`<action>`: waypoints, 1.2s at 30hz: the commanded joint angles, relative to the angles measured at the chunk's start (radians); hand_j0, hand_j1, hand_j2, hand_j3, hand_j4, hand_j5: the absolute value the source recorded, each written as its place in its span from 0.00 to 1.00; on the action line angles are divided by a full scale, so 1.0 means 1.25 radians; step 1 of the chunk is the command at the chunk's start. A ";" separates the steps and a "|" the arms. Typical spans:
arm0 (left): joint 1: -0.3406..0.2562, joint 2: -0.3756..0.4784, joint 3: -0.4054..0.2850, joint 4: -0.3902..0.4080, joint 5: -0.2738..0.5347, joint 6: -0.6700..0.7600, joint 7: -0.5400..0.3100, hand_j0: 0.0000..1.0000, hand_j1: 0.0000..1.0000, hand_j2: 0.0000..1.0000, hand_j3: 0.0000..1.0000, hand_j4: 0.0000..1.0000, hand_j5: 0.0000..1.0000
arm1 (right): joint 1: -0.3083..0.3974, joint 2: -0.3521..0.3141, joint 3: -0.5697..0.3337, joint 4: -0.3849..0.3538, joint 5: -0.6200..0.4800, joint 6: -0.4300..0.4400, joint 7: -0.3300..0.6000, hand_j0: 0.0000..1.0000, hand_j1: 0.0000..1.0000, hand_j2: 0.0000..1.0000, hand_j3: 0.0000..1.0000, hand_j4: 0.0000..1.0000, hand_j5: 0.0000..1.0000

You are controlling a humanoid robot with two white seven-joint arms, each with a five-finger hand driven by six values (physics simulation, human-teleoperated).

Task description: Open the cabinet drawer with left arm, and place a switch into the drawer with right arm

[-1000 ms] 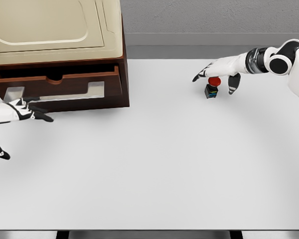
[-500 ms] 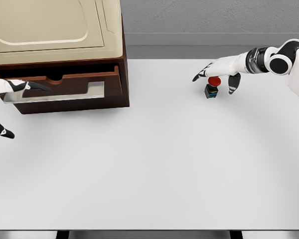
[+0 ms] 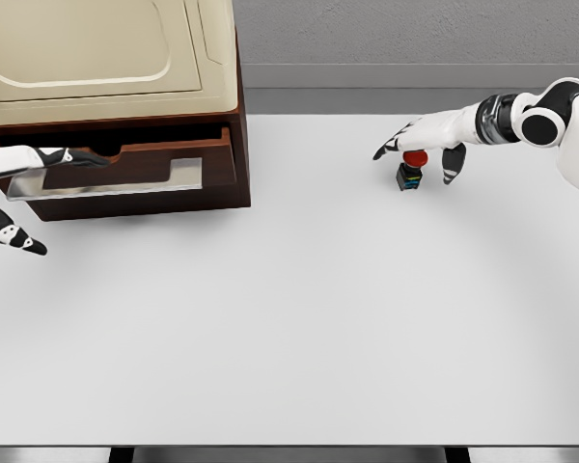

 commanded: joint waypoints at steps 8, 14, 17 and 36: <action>0.010 -0.027 -0.006 0.024 -0.031 0.004 0.000 1.00 1.00 1.00 1.00 1.00 1.00 | 0.000 0.000 -0.001 0.000 0.000 0.002 0.000 1.00 1.00 1.00 1.00 1.00 1.00; 0.011 -0.024 -0.019 0.020 -0.052 -0.006 0.000 1.00 1.00 1.00 1.00 1.00 1.00 | -0.002 0.000 -0.003 0.013 0.004 0.002 0.000 1.00 1.00 1.00 1.00 1.00 1.00; 0.020 -0.016 -0.025 0.019 -0.052 -0.026 0.000 1.00 1.00 1.00 1.00 1.00 1.00 | -0.004 0.002 -0.004 0.016 0.004 0.002 0.000 1.00 1.00 1.00 1.00 1.00 1.00; 0.038 0.060 -0.068 -0.008 -0.051 -0.167 0.000 1.00 1.00 1.00 1.00 1.00 1.00 | -0.002 0.002 -0.003 0.016 0.004 0.002 0.000 1.00 1.00 1.00 1.00 1.00 1.00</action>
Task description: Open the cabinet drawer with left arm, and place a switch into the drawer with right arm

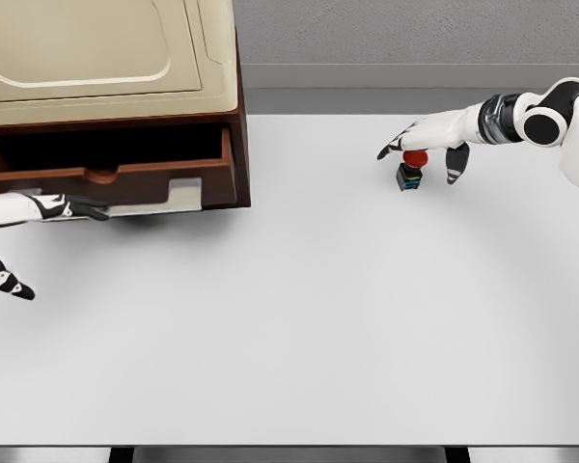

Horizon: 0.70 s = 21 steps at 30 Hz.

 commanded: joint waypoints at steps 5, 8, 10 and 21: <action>0.001 0.016 -0.011 -0.007 0.003 -0.019 -0.002 1.00 1.00 1.00 1.00 1.00 1.00 | 0.000 0.000 -0.003 0.000 -0.002 0.002 0.000 1.00 1.00 1.00 1.00 1.00 1.00; 0.002 0.018 -0.011 -0.015 0.003 -0.022 -0.002 1.00 1.00 1.00 1.00 1.00 1.00 | 0.000 0.000 -0.002 0.000 0.000 0.002 0.000 1.00 1.00 1.00 1.00 1.00 1.00; 0.012 0.031 -0.011 -0.015 0.004 -0.041 -0.002 1.00 1.00 1.00 1.00 1.00 1.00 | 0.000 0.000 -0.002 0.000 0.000 0.002 0.000 1.00 1.00 1.00 1.00 1.00 1.00; 0.047 0.049 -0.011 -0.018 0.008 -0.050 -0.002 1.00 1.00 1.00 1.00 1.00 1.00 | 0.000 0.001 -0.002 0.002 0.002 0.002 0.000 0.86 0.86 0.86 0.86 0.86 0.86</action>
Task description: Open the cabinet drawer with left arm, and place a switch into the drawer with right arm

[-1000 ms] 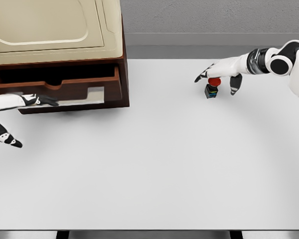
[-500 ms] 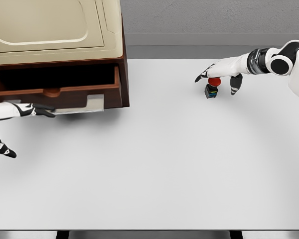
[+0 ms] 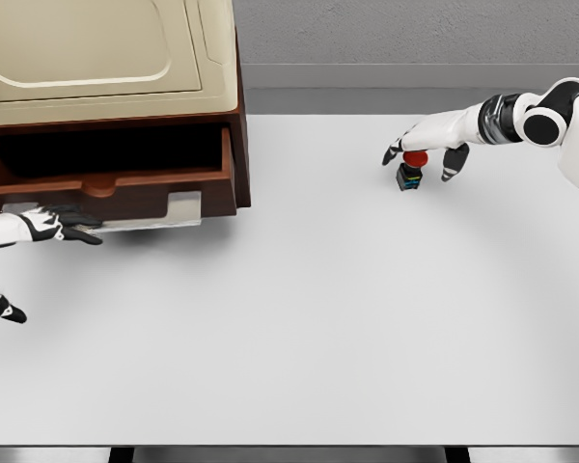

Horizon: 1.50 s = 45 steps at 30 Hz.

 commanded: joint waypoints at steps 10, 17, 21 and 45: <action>0.011 0.037 0.000 -0.004 -0.028 0.002 -0.009 1.00 1.00 1.00 1.00 1.00 1.00 | 0.000 0.000 0.000 0.001 0.000 0.001 0.000 0.81 0.81 0.81 0.81 0.81 0.81; 0.011 0.057 0.003 -0.024 0.003 0.002 -0.009 1.00 1.00 1.00 1.00 1.00 1.00 | 0.000 0.001 -0.002 0.001 -0.001 0.001 0.000 0.70 0.70 0.70 0.70 0.70 0.70; 0.002 0.063 0.011 -0.025 0.047 0.002 -0.009 1.00 1.00 1.00 1.00 1.00 1.00 | 0.000 0.001 -0.001 0.001 -0.001 0.001 0.000 0.70 0.70 0.70 0.70 0.70 0.70; -0.086 0.078 0.123 -0.071 0.195 0.068 -0.009 1.00 1.00 1.00 1.00 1.00 1.00 | 0.002 0.008 -0.015 -0.003 -0.006 0.001 0.000 0.38 0.38 0.38 0.38 0.38 0.38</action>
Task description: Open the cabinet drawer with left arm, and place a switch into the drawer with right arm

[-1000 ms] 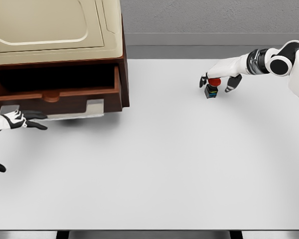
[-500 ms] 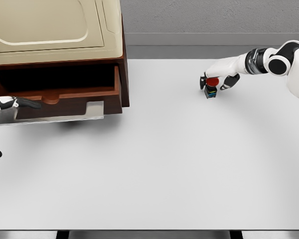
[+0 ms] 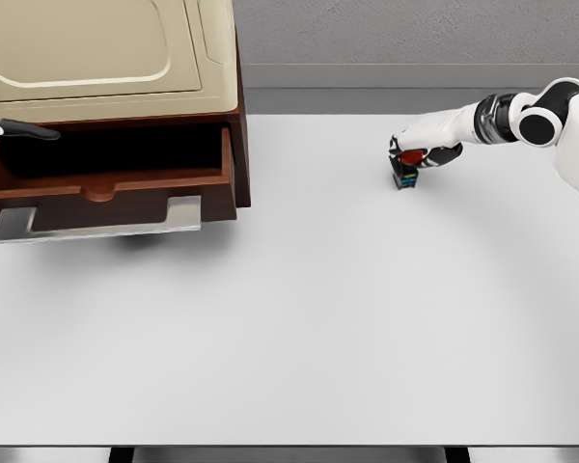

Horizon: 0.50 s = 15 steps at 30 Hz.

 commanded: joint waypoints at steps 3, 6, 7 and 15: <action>-0.005 -0.014 0.005 -0.001 0.004 0.006 0.000 1.00 1.00 1.00 1.00 1.00 1.00 | -0.002 0.000 -0.024 -0.006 -0.011 0.003 0.004 0.36 0.36 0.36 0.36 0.36 0.36; -0.003 -0.029 0.002 -0.005 -0.022 -0.003 0.000 1.00 1.00 1.00 1.00 1.00 1.00 | -0.006 0.003 -0.034 -0.016 -0.013 0.003 0.004 0.37 0.37 0.37 0.37 0.37 0.37; -0.003 -0.030 0.002 -0.005 -0.023 -0.012 0.000 1.00 1.00 1.00 1.00 1.00 1.00 | -0.006 0.001 -0.056 -0.040 -0.013 0.003 0.004 0.36 0.36 0.36 0.36 0.36 0.36; -0.002 -0.040 0.004 0.024 -0.027 -0.025 0.000 1.00 1.00 1.00 1.00 1.00 1.00 | -0.007 -0.010 -0.127 -0.161 -0.019 0.003 0.004 0.38 0.38 0.38 0.38 0.38 0.38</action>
